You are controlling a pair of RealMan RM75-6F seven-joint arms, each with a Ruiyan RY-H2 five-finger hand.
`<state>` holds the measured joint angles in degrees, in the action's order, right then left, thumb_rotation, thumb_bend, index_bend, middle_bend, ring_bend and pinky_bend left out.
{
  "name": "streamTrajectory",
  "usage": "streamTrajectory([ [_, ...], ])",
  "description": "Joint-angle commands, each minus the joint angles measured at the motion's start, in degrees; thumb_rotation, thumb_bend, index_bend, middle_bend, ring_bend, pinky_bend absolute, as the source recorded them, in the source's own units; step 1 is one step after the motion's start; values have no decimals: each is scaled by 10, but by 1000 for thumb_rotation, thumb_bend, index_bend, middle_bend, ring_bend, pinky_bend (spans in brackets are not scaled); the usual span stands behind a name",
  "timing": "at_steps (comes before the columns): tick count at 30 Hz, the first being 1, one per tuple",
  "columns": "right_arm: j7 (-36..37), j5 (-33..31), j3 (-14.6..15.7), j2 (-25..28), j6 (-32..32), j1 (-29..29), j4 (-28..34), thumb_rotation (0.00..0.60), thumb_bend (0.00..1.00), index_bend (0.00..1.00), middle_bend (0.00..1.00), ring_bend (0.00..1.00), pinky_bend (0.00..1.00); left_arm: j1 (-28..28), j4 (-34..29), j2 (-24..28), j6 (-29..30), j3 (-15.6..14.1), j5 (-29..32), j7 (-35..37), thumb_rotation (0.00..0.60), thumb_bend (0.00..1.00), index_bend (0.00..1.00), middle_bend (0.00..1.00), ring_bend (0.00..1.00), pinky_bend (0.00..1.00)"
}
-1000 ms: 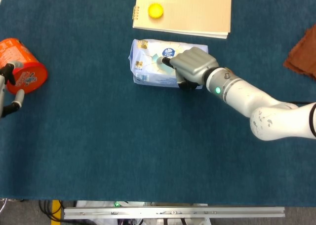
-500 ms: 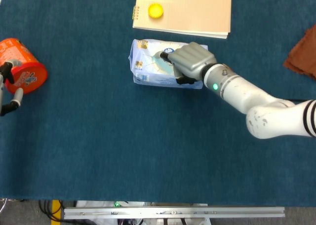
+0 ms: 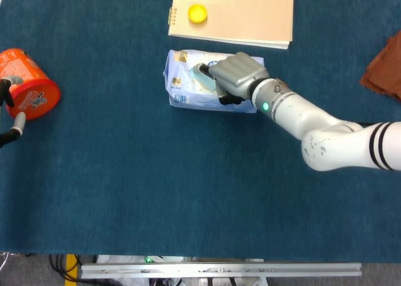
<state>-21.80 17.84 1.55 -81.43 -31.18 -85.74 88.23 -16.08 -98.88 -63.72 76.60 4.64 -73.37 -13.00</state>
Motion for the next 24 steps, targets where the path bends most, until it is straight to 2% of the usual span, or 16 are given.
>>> streamTrajectory([
  [1,4,-2,2,-1,1,-3,-2,493,1000,124,1000,1000,1000,1,1,0,-1,0,0,0,600,362,249,501,526,654],
  [15,21,12,8,4,-7,-6,3,497,1000,124,1000,1000,1000,5,-1,0,-1,5,0,5,600,362,249,501,526,654],
  [24,25,-1,17,-11,2,-14,-23,497,1000,124,1000,1000,1000,11,-6,5,4,10,3,7,600,362,249,501,526,654],
])
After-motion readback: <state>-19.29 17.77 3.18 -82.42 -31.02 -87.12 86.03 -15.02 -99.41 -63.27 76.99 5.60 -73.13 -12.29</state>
